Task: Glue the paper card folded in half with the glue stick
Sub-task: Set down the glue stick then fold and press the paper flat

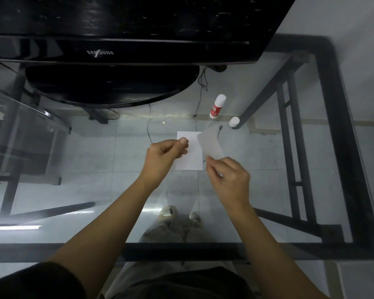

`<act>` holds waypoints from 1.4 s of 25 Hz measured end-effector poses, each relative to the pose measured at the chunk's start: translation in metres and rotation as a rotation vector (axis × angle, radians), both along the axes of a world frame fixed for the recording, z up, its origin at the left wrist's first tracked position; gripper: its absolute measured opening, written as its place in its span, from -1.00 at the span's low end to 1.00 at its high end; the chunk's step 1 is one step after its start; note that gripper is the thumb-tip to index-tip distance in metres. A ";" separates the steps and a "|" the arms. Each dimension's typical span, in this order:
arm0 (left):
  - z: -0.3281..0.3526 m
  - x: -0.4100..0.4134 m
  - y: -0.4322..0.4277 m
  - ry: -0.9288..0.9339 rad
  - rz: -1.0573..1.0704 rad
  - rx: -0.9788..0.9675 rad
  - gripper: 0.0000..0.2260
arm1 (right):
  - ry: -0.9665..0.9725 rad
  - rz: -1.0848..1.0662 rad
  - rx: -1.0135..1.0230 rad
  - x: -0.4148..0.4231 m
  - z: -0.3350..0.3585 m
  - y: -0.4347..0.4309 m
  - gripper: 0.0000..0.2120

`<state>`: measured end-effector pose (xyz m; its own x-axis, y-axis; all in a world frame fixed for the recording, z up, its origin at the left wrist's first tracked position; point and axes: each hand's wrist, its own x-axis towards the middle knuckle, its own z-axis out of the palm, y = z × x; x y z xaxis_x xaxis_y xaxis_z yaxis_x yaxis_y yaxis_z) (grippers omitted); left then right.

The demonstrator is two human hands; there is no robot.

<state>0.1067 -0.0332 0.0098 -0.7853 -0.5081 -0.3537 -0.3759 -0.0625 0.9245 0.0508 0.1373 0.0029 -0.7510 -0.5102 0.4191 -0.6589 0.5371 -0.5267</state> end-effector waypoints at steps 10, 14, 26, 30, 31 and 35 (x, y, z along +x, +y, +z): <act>0.000 -0.010 -0.013 0.002 -0.015 0.030 -0.85 | -0.185 0.084 -0.073 0.012 0.005 -0.023 -0.66; 0.003 -0.015 -0.029 -0.040 -0.098 0.084 -0.89 | -0.683 -0.326 -0.231 -0.020 0.013 -0.034 -0.65; -0.028 -0.036 -0.026 -0.198 0.080 -0.134 -0.89 | -0.843 -0.321 -0.071 -0.061 -0.017 -0.059 -0.70; -0.034 -0.042 -0.025 -0.228 0.041 -0.305 -0.87 | -0.810 -0.332 -0.060 -0.068 -0.021 -0.066 -0.75; -0.035 -0.042 -0.024 -0.236 0.039 -0.315 -0.87 | -0.809 -0.333 -0.056 -0.068 -0.022 -0.067 -0.75; -0.036 -0.042 -0.024 -0.256 0.054 -0.346 -0.86 | -0.781 -0.320 -0.041 -0.068 -0.025 -0.070 -0.72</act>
